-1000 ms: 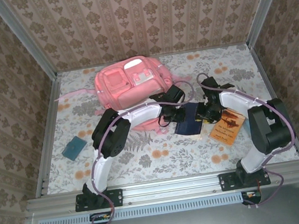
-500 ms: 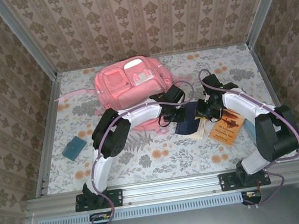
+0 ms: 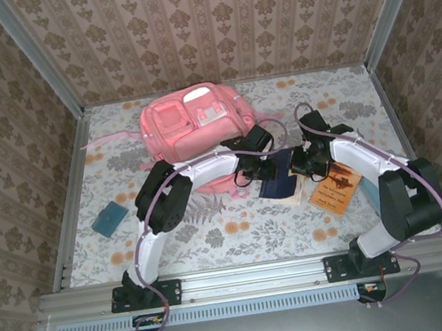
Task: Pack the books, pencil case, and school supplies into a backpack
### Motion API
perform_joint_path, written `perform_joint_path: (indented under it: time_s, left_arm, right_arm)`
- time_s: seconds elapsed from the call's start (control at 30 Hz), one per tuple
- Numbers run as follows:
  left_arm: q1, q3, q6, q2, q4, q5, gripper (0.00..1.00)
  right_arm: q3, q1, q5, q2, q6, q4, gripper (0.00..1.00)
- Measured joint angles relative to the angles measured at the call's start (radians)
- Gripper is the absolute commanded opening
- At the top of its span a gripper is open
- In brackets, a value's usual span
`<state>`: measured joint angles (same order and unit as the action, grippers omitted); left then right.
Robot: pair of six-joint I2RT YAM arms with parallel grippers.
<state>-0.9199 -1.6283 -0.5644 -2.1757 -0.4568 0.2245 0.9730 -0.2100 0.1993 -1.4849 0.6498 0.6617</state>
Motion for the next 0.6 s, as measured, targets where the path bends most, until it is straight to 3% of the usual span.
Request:
perform_joint_path:
  time_s: [0.23,0.6]
  left_arm:
    - [0.044,0.008,0.024,0.154,0.014,0.072,0.64]
    - [0.303,0.326,-0.048,0.503,0.175,0.150,0.89]
  right_arm:
    - [0.014,0.020,0.026,0.172,-0.076,-0.029,0.00]
    - [0.240,-0.007,0.296,0.160,-0.128,-0.063,0.00]
